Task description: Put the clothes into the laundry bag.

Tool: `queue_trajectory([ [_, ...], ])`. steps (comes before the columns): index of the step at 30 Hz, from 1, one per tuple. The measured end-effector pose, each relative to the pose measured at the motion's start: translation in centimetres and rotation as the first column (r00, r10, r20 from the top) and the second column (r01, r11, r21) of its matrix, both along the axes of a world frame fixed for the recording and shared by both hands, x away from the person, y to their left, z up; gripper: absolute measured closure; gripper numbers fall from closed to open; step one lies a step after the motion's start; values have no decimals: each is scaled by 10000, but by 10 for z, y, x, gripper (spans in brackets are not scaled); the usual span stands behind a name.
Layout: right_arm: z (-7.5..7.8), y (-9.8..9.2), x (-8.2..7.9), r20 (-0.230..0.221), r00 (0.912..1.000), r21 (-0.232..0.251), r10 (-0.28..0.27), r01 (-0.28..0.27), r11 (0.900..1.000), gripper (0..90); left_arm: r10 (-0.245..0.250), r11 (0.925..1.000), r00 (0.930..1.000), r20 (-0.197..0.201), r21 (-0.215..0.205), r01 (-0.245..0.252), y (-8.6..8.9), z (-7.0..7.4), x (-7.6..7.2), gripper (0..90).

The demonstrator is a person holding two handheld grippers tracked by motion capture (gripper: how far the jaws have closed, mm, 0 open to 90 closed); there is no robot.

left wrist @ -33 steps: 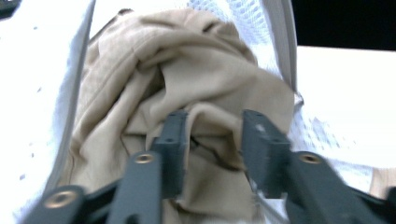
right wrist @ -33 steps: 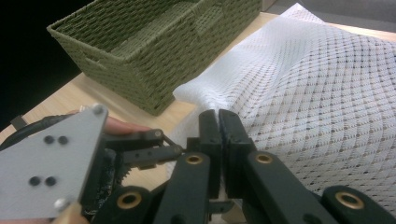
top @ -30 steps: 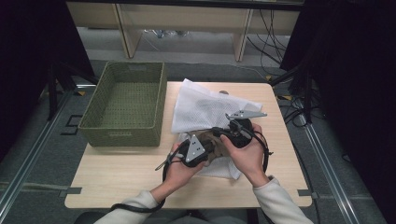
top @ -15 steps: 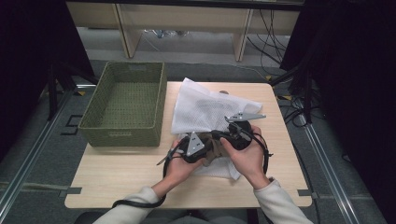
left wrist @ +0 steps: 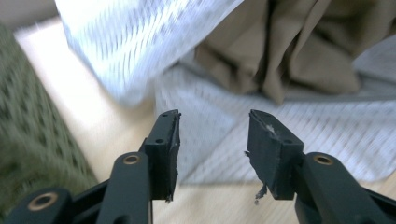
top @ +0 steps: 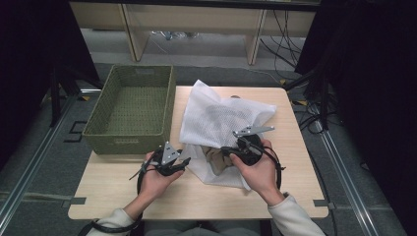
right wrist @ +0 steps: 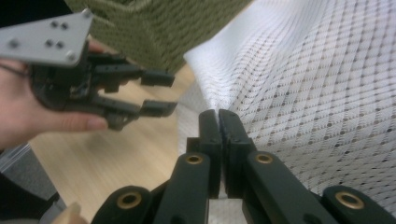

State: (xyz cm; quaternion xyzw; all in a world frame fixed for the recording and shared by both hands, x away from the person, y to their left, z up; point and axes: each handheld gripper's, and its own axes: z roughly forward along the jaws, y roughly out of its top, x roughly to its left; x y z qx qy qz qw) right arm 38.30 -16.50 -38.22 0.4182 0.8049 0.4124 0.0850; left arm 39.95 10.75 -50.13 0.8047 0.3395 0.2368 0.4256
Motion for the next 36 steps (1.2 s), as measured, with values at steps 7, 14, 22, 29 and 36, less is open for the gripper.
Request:
queue_trajectory([
  [7,-14,-2,0,-370,9992,-225,139,-148,9996,899,133,9940,9988,-481,1095,-80,0,-4,12,492],
  [14,-19,-3,1,-475,9988,-261,85,-97,9996,899,280,9936,9945,-1012,1114,-167,-5,-13,24,469],
  [22,-21,-1,0,-468,9989,-206,-40,31,9998,899,134,9971,9954,-952,759,-61,-11,-14,31,819],
  [29,-23,-1,1,-727,9972,-449,188,-221,9987,899,-206,9998,9968,-775,5,207,2,-1,9,900],
  [36,-28,0,0,-858,9959,-558,280,-329,9979,899,-282,9920,9980,-559,-1246,210,17,4,-24,900],
])
